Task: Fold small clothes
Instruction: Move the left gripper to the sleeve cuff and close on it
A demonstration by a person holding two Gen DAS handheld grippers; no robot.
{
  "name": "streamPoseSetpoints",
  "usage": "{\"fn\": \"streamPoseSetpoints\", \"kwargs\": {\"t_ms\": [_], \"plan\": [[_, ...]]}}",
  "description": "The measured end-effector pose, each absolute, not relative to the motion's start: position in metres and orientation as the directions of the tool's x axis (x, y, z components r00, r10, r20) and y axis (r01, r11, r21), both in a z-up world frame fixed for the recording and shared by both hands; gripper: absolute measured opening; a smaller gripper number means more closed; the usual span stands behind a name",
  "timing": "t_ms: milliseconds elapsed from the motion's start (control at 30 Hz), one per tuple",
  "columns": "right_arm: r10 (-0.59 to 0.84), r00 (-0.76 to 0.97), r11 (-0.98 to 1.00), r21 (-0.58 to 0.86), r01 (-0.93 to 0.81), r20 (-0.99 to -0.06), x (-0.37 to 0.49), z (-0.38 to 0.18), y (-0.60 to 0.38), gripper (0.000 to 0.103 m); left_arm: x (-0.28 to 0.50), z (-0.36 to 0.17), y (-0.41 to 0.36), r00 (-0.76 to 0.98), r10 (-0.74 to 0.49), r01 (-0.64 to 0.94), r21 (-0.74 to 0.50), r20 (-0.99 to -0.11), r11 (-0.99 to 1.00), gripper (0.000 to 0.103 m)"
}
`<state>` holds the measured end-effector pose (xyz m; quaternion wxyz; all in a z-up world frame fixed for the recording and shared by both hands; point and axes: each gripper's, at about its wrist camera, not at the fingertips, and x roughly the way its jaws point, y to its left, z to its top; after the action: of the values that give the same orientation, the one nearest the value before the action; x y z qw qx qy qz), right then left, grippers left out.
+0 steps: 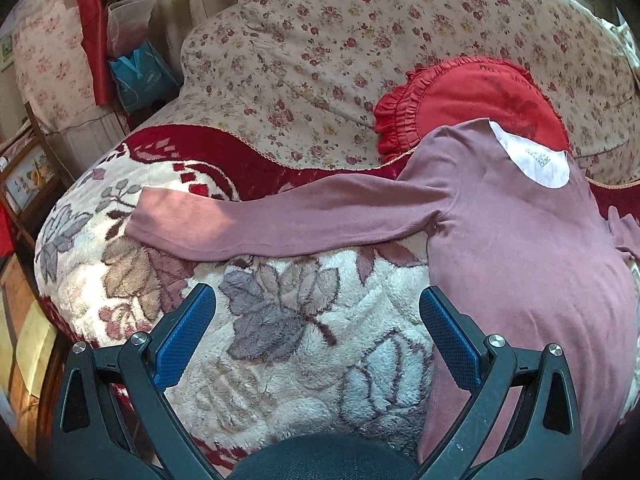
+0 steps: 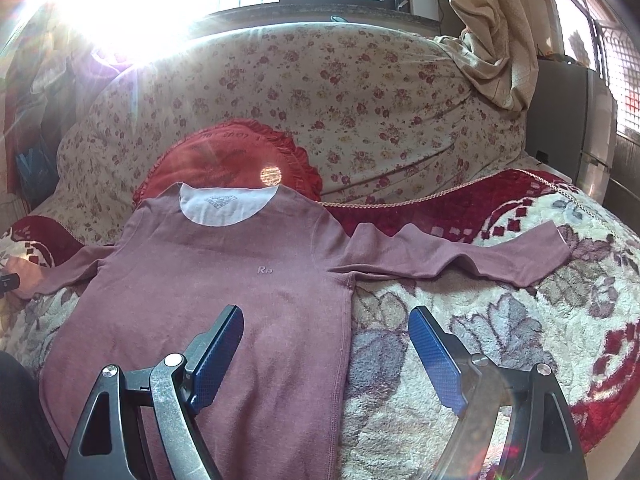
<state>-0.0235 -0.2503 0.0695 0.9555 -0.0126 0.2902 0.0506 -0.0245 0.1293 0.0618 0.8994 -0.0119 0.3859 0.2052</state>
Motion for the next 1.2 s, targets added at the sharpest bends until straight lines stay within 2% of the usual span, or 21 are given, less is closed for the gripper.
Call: {"fn": "streamPoseSetpoints", "kwargs": {"t_ms": [133,233,333,567,667,733,833,1000,1067,1200], "plan": [[0.091,0.826,0.994,0.003,-0.108,-0.557,-0.023,0.069,-0.249,0.083,-0.023,0.059,0.133,0.614,0.335,-0.368,0.116,-0.715,0.922,0.102],[0.092,0.824,0.994,0.005,-0.108,-0.559,-0.022,0.068,-0.249,0.083,-0.02,0.064,0.144,0.625,0.271,-0.333,0.064,-0.732,0.941,0.102],[0.095,0.822,0.994,0.005,-0.112,-0.562,-0.022,0.068,-0.249,0.083,-0.021,0.076,0.174,0.657,0.28,-0.345,0.051,-0.7,0.937,0.102],[0.105,0.815,0.993,0.016,-0.117,-0.57,-0.019,0.067,-0.247,0.083,-0.019,0.078,0.302,0.612,0.167,-0.431,-0.148,-0.773,0.89,0.102],[0.107,0.812,0.992,0.007,-0.125,-0.574,-0.018,0.065,-0.244,0.083,-0.02,0.072,0.365,0.63,0.011,-0.439,-0.344,-0.777,0.83,0.102],[0.107,0.808,0.992,0.005,-0.128,-0.579,-0.017,0.064,-0.242,0.083,-0.025,0.07,0.401,0.675,-0.094,-0.429,-0.494,-0.732,0.756,0.102],[0.104,0.806,0.992,0.004,-0.126,-0.583,-0.017,0.062,-0.242,0.083,-0.034,0.061,0.434,0.706,-0.149,-0.45,-0.601,-0.692,0.661,0.102],[0.099,0.799,0.992,-0.006,-0.128,-0.594,-0.014,0.059,-0.239,0.083,-0.04,0.031,0.448,0.732,-0.184,-0.476,-0.686,-0.656,0.551,0.102],[0.099,0.797,0.991,-0.011,-0.131,-0.596,-0.013,0.058,-0.236,0.083,-0.039,0.023,0.454,0.75,-0.193,-0.47,-0.715,-0.632,0.517,0.099],[0.093,0.792,0.991,-0.024,-0.135,-0.604,-0.013,0.055,-0.234,0.083,-0.03,0.025,0.455,0.782,-0.175,-0.436,-0.726,-0.598,0.532,0.099]]}}
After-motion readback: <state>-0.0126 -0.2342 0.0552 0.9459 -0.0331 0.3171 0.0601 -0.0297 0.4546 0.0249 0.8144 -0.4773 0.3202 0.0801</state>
